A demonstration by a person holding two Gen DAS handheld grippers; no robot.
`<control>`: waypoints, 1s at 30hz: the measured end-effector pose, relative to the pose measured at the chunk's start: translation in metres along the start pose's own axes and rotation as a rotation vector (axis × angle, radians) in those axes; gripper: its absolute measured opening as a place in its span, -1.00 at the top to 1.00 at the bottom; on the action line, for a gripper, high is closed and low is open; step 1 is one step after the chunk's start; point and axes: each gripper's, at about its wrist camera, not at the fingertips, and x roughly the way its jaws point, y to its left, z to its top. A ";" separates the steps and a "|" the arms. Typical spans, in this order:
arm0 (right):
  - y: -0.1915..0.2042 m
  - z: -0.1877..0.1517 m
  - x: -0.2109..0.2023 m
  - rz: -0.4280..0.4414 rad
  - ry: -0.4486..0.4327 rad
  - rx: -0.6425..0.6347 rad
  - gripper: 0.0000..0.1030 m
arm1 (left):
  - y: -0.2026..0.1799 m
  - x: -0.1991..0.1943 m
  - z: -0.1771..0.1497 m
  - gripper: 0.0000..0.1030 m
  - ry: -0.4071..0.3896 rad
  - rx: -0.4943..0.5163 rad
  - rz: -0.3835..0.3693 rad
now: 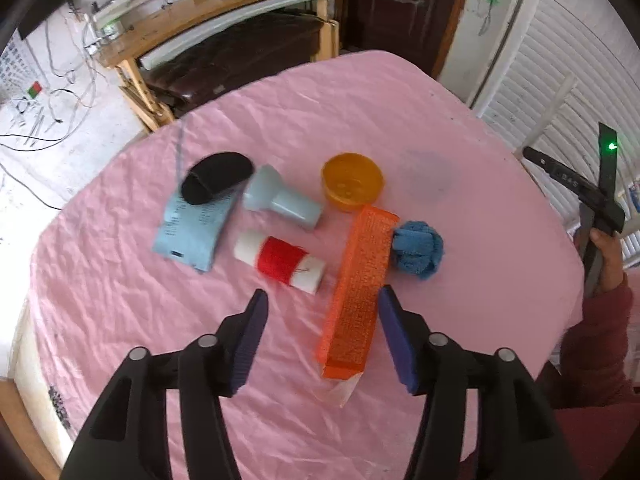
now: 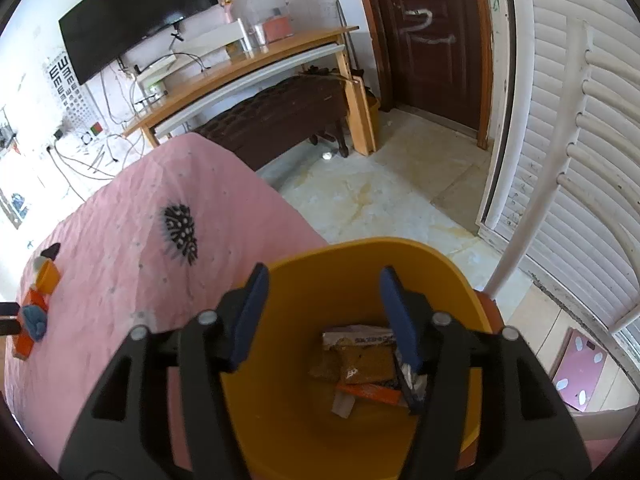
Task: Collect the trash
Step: 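Carry the orange box to the orange bin and open the left tool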
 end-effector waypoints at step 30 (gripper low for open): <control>-0.029 0.007 -0.027 -0.014 -0.072 0.075 -0.27 | -0.111 -0.029 0.062 0.66 -0.185 0.146 -0.167</control>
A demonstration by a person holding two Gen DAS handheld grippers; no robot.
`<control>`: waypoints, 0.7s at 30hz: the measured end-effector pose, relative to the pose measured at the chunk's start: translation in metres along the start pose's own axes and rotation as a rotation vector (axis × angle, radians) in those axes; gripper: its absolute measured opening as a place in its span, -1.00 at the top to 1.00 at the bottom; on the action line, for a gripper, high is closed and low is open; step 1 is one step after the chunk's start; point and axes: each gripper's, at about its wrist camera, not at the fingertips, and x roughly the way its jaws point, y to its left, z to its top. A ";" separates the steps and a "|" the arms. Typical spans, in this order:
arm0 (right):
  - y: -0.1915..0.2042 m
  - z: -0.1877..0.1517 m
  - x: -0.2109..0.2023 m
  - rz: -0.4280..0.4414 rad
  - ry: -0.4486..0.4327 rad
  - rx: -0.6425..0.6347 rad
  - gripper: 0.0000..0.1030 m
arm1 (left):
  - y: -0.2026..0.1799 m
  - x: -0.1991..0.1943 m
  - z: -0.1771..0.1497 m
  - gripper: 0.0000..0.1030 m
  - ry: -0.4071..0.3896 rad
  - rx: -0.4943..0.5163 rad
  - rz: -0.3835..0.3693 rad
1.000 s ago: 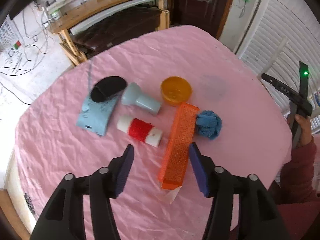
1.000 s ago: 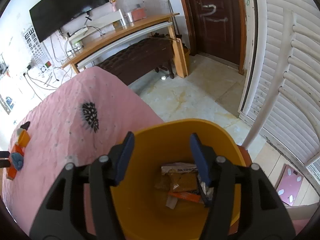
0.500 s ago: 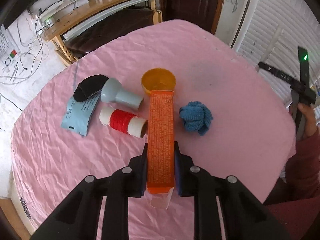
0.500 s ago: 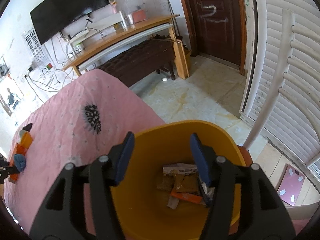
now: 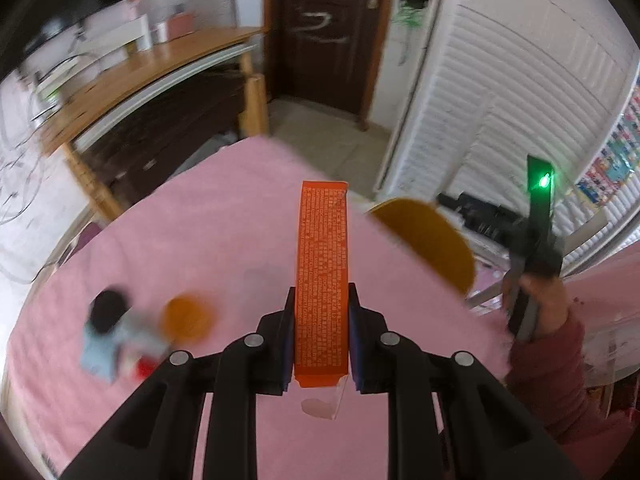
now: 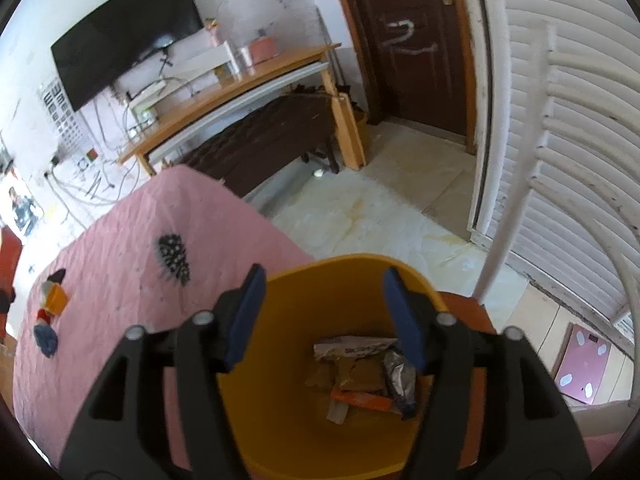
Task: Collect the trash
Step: 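Carry the orange box to the orange bin and open the left tool, then move both tools back over the table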
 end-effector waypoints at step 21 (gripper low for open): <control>-0.048 0.007 -0.049 -0.053 -0.131 0.116 -0.28 | -0.117 0.142 0.042 -0.13 0.186 0.024 -0.156</control>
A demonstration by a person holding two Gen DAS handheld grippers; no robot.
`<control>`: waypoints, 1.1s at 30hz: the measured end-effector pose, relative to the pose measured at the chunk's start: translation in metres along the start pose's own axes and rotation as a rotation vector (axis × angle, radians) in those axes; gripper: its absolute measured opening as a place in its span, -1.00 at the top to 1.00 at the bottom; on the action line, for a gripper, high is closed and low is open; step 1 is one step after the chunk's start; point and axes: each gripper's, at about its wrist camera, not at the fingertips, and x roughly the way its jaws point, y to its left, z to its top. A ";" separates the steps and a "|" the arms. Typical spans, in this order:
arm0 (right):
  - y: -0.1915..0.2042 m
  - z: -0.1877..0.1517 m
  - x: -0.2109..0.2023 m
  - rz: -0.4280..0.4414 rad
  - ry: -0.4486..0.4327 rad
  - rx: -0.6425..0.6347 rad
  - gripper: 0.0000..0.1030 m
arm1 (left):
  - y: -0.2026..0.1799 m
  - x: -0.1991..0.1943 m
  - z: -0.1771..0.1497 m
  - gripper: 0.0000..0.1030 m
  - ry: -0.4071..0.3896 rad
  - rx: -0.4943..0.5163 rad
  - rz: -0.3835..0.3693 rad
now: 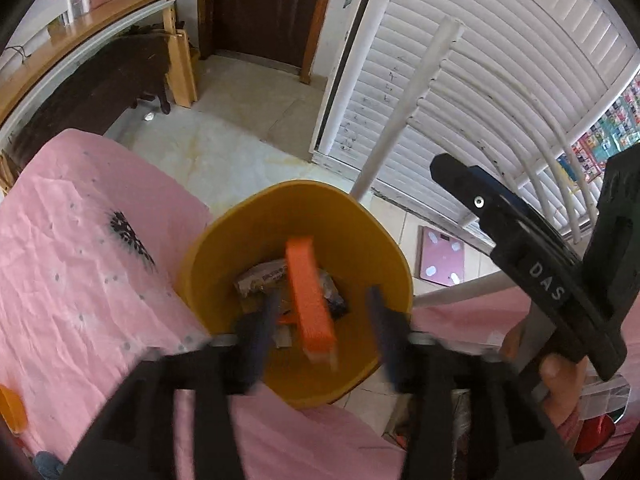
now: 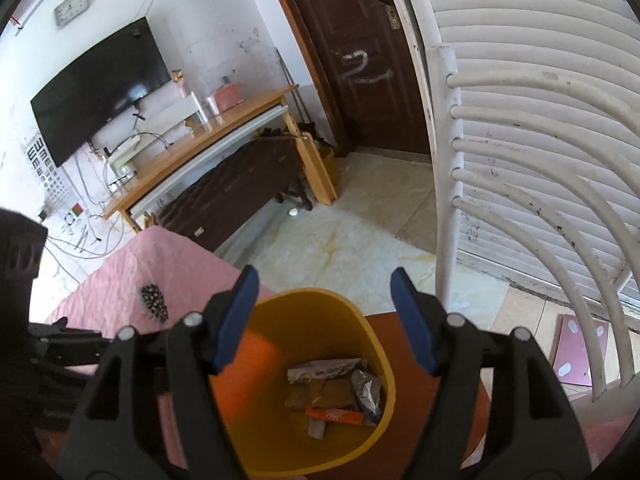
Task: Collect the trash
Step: 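Move both tools back over the table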
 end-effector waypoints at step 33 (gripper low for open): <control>0.263 -0.026 -0.013 0.213 0.066 -0.389 -0.60 | 0.222 -0.217 -0.135 -0.37 -0.208 -0.076 0.215</control>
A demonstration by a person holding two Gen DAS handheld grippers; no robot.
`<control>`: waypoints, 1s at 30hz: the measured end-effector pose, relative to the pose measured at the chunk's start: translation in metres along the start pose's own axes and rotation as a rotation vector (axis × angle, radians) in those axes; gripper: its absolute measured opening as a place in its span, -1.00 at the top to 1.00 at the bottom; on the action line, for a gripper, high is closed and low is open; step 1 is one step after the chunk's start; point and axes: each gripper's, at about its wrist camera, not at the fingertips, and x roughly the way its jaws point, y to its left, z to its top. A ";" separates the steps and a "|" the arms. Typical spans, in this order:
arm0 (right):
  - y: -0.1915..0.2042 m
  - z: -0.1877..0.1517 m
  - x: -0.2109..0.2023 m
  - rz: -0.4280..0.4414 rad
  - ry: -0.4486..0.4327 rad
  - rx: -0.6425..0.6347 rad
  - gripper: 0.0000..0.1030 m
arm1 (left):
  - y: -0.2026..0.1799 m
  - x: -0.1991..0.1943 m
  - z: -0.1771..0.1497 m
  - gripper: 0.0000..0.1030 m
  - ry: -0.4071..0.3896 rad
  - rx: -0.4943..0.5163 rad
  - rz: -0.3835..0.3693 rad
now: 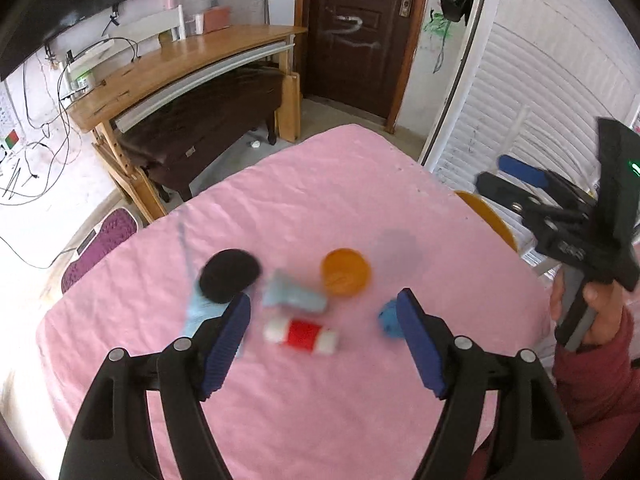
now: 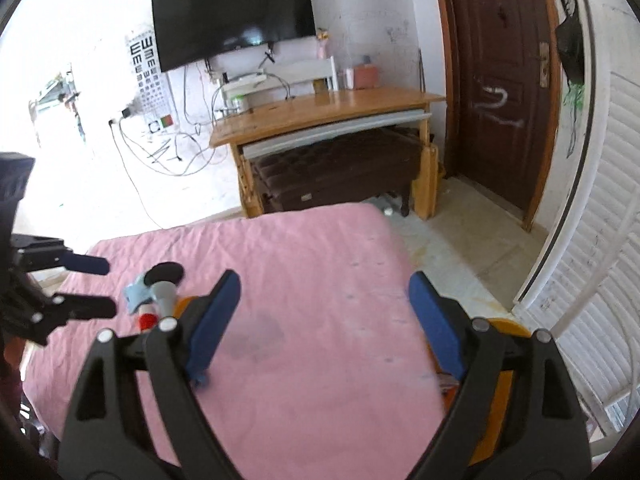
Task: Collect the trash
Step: 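Move both tools back over the table, then grasp the blue cloth ball with the right tool while the left tool grasps the light-blue paper packet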
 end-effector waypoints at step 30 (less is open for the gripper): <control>0.076 -0.039 0.038 0.031 0.224 -0.053 -0.67 | 0.086 0.074 -0.010 -0.37 0.168 0.061 -0.049</control>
